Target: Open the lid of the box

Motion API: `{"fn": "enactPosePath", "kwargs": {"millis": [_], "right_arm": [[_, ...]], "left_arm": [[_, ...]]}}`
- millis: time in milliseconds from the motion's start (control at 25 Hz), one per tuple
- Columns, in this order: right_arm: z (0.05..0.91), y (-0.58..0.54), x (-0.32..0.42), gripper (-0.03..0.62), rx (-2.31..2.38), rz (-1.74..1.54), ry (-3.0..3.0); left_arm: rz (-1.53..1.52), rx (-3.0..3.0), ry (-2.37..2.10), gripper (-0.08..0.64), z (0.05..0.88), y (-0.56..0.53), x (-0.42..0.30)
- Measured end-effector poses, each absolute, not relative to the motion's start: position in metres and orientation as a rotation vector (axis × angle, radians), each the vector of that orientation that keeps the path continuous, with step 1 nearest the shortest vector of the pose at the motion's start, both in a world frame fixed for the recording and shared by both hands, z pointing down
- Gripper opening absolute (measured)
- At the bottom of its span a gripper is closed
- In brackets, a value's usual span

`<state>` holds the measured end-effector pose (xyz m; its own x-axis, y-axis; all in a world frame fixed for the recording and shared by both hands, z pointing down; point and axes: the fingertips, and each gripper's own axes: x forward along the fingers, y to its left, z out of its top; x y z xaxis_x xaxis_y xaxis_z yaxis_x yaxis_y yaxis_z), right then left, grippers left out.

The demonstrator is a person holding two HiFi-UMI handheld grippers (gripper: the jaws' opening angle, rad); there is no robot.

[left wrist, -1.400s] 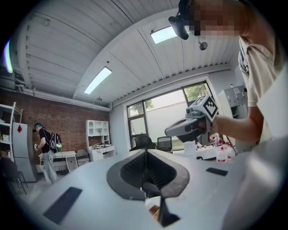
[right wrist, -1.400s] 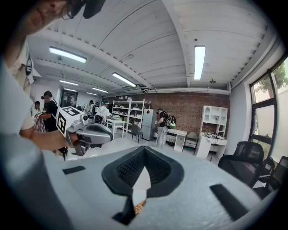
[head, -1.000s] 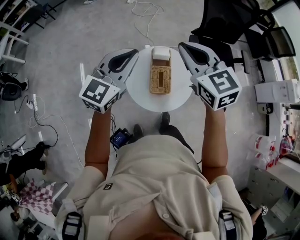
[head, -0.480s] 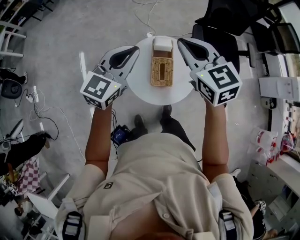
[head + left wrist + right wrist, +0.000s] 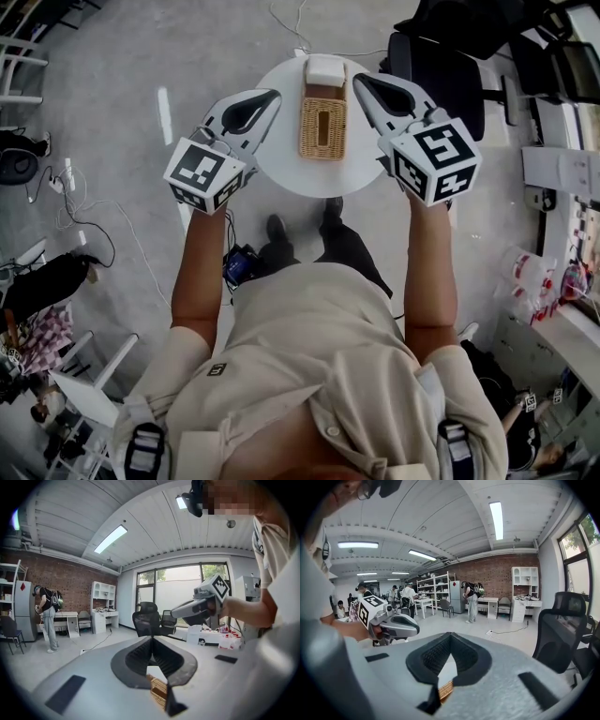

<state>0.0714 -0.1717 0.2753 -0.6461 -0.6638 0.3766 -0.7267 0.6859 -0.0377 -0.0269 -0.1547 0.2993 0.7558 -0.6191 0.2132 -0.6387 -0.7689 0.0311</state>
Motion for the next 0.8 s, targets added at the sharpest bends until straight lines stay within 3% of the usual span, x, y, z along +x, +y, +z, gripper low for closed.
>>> {"fn": "enactPosePath", "kwargs": {"millis": [800], "right_arm": [[0.354, -0.195, 0.068, -0.008, 1.039, 0.43, -2.531]], "left_arm": [[0.367, 2.731, -1.015, 0.011, 0.373, -0.174, -0.029]]}}
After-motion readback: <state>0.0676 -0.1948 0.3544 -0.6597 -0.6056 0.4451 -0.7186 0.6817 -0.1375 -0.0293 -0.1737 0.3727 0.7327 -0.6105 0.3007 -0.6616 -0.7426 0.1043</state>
